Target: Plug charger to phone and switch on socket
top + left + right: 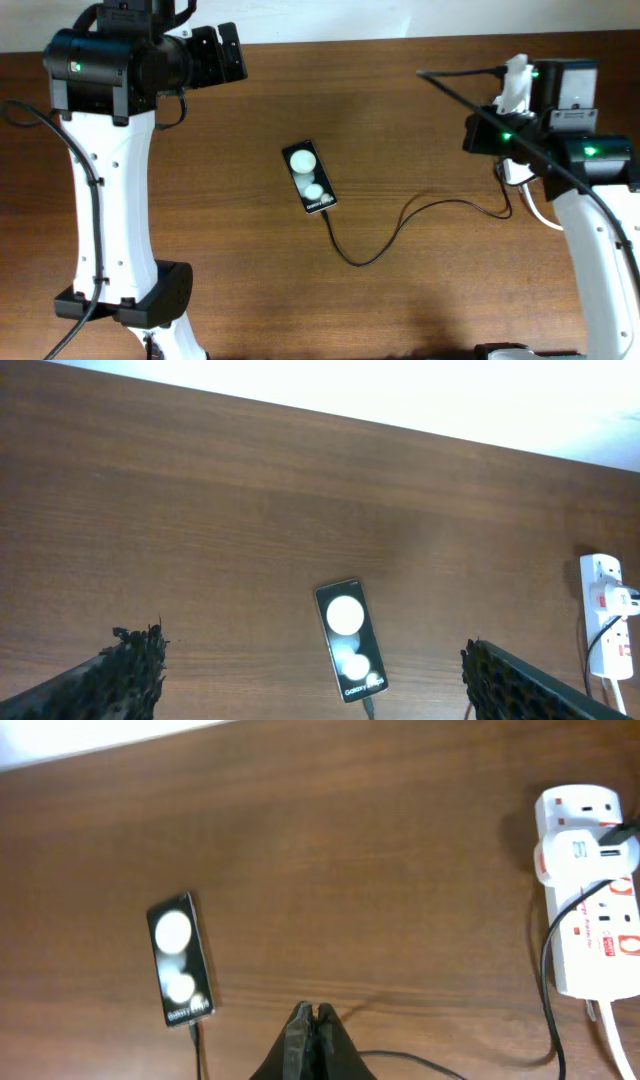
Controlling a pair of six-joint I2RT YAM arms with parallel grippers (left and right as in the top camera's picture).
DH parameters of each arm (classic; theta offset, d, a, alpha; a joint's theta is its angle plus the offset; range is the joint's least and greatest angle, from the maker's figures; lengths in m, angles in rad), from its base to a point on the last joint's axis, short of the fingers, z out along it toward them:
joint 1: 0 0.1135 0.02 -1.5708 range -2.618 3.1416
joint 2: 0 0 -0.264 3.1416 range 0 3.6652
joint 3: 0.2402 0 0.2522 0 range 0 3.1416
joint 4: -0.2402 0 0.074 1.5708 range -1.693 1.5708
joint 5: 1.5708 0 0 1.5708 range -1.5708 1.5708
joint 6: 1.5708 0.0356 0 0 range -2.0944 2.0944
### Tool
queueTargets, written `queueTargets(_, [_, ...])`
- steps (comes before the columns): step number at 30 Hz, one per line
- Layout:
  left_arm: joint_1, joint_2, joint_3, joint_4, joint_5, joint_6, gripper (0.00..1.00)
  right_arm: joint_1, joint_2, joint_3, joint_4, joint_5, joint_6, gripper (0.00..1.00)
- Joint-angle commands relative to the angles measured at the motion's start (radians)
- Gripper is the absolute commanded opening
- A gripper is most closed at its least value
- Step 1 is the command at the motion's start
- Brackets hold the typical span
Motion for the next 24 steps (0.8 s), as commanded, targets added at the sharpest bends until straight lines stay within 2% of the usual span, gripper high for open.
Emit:
queueTargets(1, [0.002, 0.004, 0.005, 0.002, -0.014, 0.008, 0.99, 0.042, -0.029, 0.017, -0.014, 0.042, -0.034, 0.04])
queueTargets(6, [0.002, 0.004, 0.005, 0.001, -0.014, 0.008, 0.99, 0.048, -0.050, 0.017, -0.034, 0.043, -0.034, 0.06])
queueTargets(8, [0.002, 0.004, 0.005, 0.001, -0.014, 0.008, 0.99, 0.048, -0.058, 0.017, -0.050, 0.050, -0.034, 0.13])
queueTargets(10, [0.002, 0.004, 0.005, 0.002, -0.014, 0.008, 0.99, 0.048, -0.069, 0.017, -0.066, 0.072, -0.048, 0.14])
queueTargets(13, [0.002, 0.004, 0.005, 0.002, -0.014, 0.008, 0.99, 0.048, -0.106, 0.017, -0.084, 0.084, -0.053, 0.25])
queueTargets(15, [0.002, 0.004, 0.005, 0.002, -0.014, 0.008, 0.99, 0.048, -0.139, 0.017, -0.093, 0.084, -0.053, 0.38])
queueTargets(21, [0.002, 0.004, 0.005, 0.002, -0.014, 0.008, 0.99, 0.048, -0.241, 0.017, -0.120, 0.087, -0.052, 0.95])
queueTargets(22, [0.002, 0.004, 0.005, 0.001, -0.014, 0.008, 0.99, 0.048, -0.253, 0.017, -0.129, 0.086, -0.052, 0.99])
queueTargets(24, [0.002, 0.004, 0.005, 0.002, -0.014, 0.008, 0.99, 0.048, -0.272, 0.017, -0.156, 0.085, -0.052, 0.99])
